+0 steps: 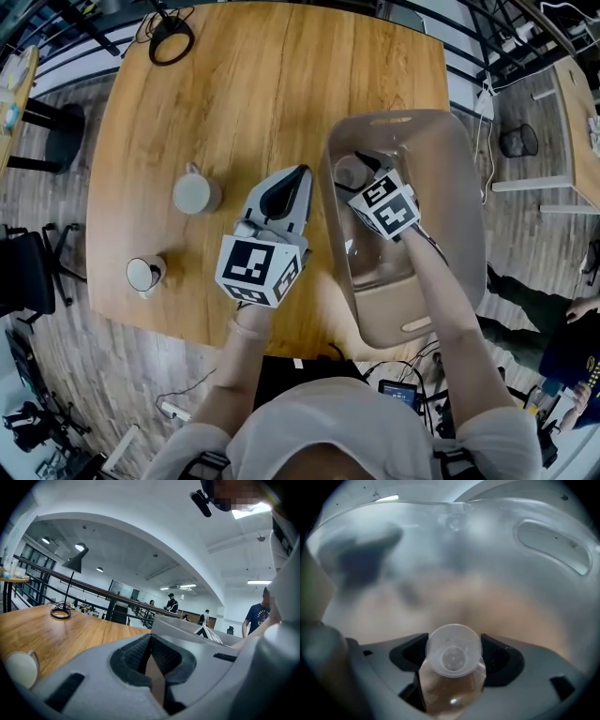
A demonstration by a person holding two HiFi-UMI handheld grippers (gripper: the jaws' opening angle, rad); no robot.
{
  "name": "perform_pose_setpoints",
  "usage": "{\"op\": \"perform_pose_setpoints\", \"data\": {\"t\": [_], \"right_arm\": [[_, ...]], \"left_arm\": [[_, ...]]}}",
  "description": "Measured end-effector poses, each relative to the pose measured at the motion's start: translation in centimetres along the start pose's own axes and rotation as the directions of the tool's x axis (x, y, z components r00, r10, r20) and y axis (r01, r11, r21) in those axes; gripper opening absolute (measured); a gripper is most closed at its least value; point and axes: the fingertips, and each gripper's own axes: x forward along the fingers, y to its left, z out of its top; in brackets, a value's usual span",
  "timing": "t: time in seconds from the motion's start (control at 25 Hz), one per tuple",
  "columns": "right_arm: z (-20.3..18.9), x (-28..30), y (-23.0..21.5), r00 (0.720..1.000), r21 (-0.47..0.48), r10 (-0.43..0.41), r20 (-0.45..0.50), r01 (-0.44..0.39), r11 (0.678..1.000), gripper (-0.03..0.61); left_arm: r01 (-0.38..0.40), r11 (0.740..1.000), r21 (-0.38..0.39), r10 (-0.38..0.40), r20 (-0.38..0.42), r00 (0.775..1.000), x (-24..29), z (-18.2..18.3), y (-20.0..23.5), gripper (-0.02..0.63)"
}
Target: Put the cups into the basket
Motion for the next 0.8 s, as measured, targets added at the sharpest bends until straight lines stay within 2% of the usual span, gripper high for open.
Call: {"op": "perform_pose_setpoints", "data": {"t": [0.16, 0.36, 0.8], "right_arm": [[-0.1, 0.2, 0.0, 1.000, -0.005, -0.011, 0.008, 0.011, 1.000, 0.344], [0.3, 0.1, 0.4, 1.000, 0.019, 0.000, 0.022, 0.000, 1.000, 0.379], [1.3, -2.4, -0.5, 0.997, 0.058, -0.051, 0.060, 0.047, 0.997, 0.379]], "left_arm": [[0.005, 1.000, 0.006, -0.005, -0.005, 1.000, -0.3, -0.1, 0.0, 0.006], [-0.003, 1.000, 0.000, 0.003, -0.008, 1.000, -0.7, -0.2, 0.4, 0.006], [0.009, 1.000, 0.014, -0.009, 0.009, 1.000, -1.8, 0.6, -0.8, 0.006]]}}
